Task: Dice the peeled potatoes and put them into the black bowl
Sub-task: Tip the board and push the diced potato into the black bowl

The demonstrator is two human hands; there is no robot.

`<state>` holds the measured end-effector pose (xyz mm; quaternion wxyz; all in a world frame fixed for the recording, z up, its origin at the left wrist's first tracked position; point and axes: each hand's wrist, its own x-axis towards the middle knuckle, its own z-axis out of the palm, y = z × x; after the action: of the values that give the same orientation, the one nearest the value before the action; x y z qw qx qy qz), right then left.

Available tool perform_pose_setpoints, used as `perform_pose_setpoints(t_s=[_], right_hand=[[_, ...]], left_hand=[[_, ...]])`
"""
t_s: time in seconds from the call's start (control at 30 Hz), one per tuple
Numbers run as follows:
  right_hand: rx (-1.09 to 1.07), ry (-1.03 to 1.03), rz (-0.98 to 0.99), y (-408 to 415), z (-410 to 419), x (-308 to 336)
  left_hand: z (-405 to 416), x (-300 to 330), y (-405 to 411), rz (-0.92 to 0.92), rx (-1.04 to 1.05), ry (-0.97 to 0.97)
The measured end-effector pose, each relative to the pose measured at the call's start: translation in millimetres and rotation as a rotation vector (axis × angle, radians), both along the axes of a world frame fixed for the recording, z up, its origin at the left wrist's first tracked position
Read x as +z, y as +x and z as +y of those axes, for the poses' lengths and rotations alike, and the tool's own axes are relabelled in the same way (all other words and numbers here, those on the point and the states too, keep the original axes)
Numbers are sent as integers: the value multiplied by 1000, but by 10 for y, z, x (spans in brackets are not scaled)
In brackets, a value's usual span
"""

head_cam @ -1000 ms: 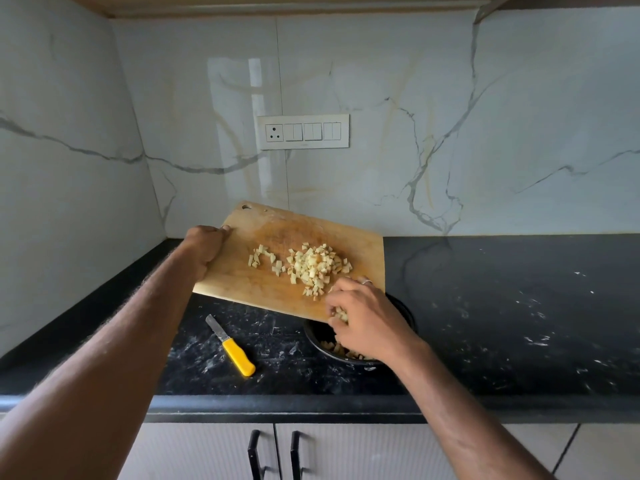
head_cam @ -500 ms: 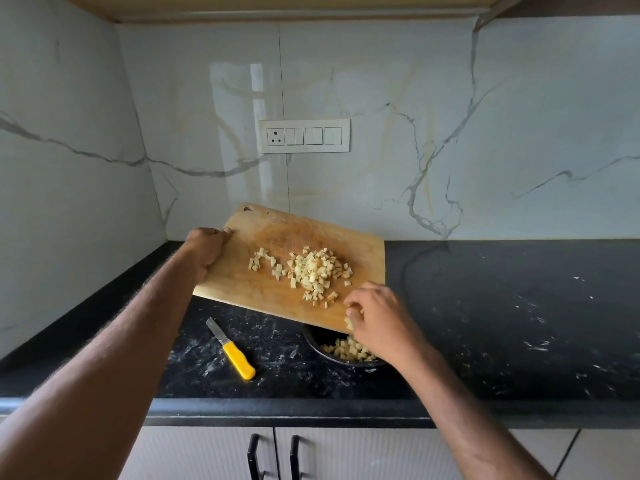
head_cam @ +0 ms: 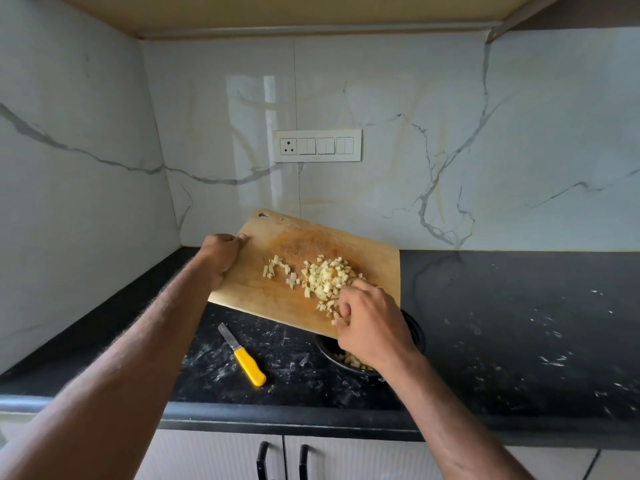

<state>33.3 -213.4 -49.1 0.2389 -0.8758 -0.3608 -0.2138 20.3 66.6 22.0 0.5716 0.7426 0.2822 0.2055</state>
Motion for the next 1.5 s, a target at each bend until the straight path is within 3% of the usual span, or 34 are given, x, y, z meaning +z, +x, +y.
perform_pose_setpoints(t_s=[0.1, 0.27, 0.47, 1.17, 1.5], right_hand=[[105, 37, 5, -8, 201, 177], [253, 78, -177, 95, 874, 342], [278, -12, -268, 245, 1210, 275], [242, -204, -228, 315, 263, -29], [226, -262, -23, 121, -272, -68]], left_hand=[[-37, -3, 15, -4, -5, -6], [-45, -3, 42, -8, -1, 25], [33, -23, 54, -24, 0, 45], [-16, -79, 84, 29, 0, -31], [56, -94, 88, 34, 14, -35]])
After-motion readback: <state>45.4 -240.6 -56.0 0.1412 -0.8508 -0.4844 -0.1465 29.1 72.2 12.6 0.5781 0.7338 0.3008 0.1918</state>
